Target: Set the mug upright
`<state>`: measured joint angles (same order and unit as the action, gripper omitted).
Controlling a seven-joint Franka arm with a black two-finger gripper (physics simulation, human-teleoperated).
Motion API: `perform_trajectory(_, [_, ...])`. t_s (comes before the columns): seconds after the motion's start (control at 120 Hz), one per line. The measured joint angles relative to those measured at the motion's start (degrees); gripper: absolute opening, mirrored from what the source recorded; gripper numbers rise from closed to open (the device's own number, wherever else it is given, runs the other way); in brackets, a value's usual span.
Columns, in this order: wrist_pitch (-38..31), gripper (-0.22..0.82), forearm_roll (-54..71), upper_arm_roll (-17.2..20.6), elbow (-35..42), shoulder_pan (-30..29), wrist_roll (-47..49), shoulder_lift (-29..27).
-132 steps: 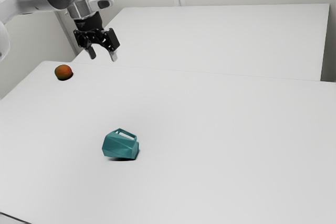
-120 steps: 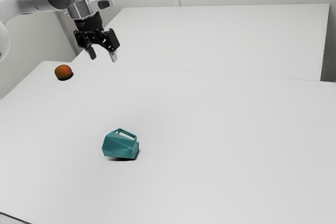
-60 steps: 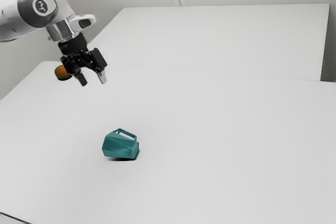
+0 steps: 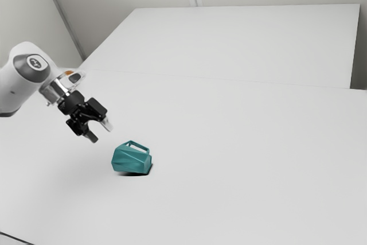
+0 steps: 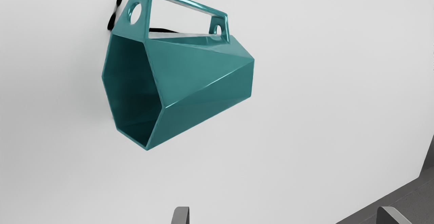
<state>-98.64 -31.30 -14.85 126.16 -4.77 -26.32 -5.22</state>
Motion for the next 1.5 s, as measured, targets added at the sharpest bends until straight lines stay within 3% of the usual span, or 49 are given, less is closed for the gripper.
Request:
perform_trajectory(0.25, [-4.89, 0.6, -6.98, -0.79, 0.42, -1.43, -9.01, 7.82])
perform_trajectory(0.742, [-5.82, 0.6, -21.3, -0.8, 6.35, -1.54, -20.26, 11.59])
perform_trajectory(0.783, [-5.37, 0.56, -22.17, -0.8, 6.42, -1.54, -21.09, 11.58])
perform_trajectory(0.942, [-4.35, 0.15, -23.68, -0.8, 6.4, -1.82, -23.86, 11.48])
perform_trajectory(1.05, [-3.78, -0.01, -24.01, -0.8, 6.32, -1.91, -25.39, 11.28])
perform_trajectory(1.233, [-3.14, -0.12, -24.19, -0.8, 6.31, -1.63, -27.45, 10.44])
perform_trajectory(1.5, [-3.12, -0.17, -23.77, -0.63, 6.15, -0.55, -29.04, 6.48])
